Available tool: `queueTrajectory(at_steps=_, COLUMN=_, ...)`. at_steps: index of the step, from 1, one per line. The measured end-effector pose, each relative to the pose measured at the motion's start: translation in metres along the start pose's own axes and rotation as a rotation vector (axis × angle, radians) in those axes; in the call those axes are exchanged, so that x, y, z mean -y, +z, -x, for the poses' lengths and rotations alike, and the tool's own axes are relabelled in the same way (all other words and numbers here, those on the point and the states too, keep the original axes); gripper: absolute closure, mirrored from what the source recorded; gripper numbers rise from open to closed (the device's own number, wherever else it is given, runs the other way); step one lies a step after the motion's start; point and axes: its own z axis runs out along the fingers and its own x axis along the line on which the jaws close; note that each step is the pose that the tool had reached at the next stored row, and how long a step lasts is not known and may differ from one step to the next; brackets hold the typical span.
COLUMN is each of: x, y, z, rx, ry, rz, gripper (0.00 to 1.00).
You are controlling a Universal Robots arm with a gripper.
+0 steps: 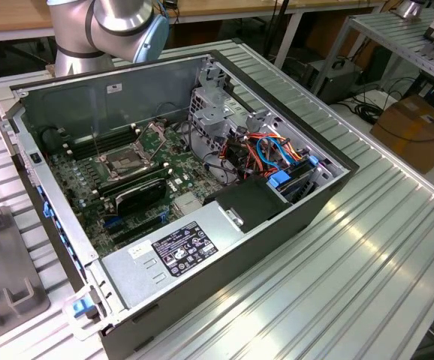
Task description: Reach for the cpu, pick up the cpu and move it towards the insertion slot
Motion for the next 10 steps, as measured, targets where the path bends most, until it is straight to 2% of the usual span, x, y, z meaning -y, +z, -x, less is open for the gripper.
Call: queueTrajectory(at_steps=10, x=0.0000, y=-0.0029, z=0.0001, rx=-0.0001, ry=0.000, rz=-0.0001, gripper=0.45)
